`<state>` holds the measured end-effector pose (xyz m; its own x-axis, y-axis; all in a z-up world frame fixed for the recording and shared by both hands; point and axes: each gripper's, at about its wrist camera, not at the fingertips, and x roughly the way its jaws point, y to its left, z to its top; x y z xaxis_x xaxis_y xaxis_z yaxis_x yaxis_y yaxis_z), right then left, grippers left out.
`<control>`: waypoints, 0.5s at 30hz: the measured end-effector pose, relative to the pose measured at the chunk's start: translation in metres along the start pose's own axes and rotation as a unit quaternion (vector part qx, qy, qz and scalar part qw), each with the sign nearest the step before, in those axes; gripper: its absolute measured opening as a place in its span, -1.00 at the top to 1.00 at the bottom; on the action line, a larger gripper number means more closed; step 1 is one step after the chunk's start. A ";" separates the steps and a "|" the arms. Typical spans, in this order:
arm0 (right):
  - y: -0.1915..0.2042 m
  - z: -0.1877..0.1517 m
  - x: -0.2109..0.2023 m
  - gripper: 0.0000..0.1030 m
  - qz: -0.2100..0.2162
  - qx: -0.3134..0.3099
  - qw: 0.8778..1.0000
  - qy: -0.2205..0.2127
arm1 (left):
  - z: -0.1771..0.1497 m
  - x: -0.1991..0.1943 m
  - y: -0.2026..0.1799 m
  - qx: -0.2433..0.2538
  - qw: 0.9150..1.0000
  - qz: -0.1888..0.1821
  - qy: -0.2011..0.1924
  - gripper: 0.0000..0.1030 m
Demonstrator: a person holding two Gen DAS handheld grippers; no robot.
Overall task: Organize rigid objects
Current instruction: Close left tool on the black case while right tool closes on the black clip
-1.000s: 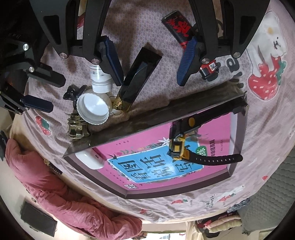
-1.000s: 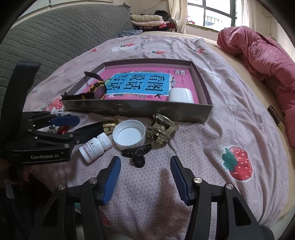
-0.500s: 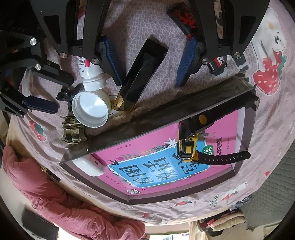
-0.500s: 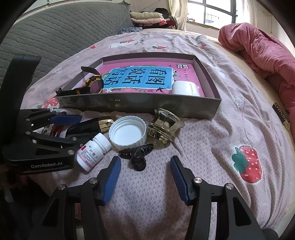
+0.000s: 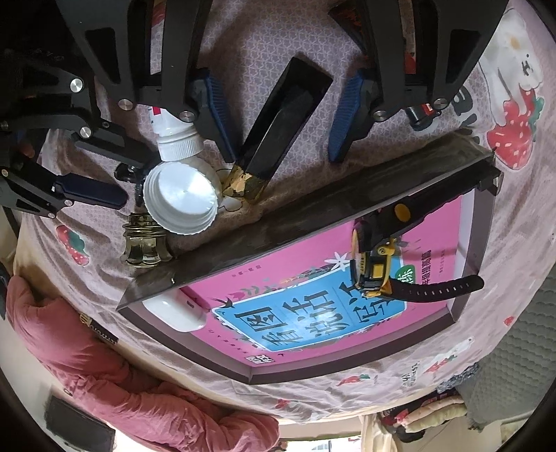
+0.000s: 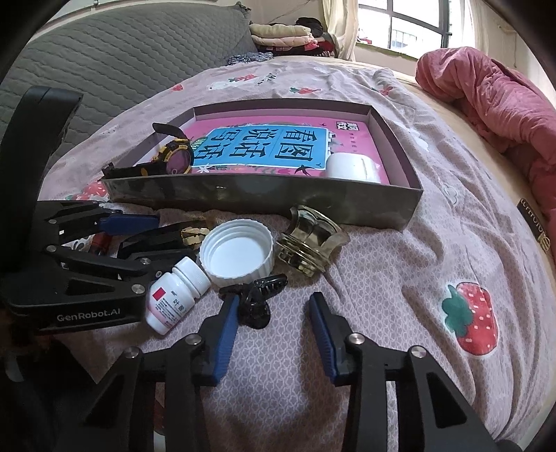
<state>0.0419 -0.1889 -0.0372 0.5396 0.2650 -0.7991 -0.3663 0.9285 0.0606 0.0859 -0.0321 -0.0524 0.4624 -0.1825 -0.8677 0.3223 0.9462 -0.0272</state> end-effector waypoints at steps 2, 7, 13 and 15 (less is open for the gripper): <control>-0.001 0.001 0.000 0.38 0.006 0.000 1.000 -0.002 | 0.001 0.001 -0.003 0.004 1.000 0.000 0.003 0.05; 0.001 0.001 -0.001 0.58 0.013 -0.007 1.000 -0.006 | 0.003 0.003 -0.003 -0.003 1.000 0.000 0.007 0.10; 0.001 0.001 -0.004 0.66 0.023 -0.007 1.000 -0.013 | 0.002 0.002 -0.004 -0.004 1.000 0.005 0.005 0.28; 0.000 0.001 -0.005 0.66 0.028 -0.004 0.999 -0.015 | 0.002 0.000 -0.003 -0.007 1.000 0.005 0.004 0.38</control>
<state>0.0400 -0.1900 -0.0323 0.5412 0.3243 -0.7758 -0.4020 0.9101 0.1000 0.0864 -0.0358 -0.0520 0.4590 -0.1715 -0.8717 0.3068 0.9514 -0.0256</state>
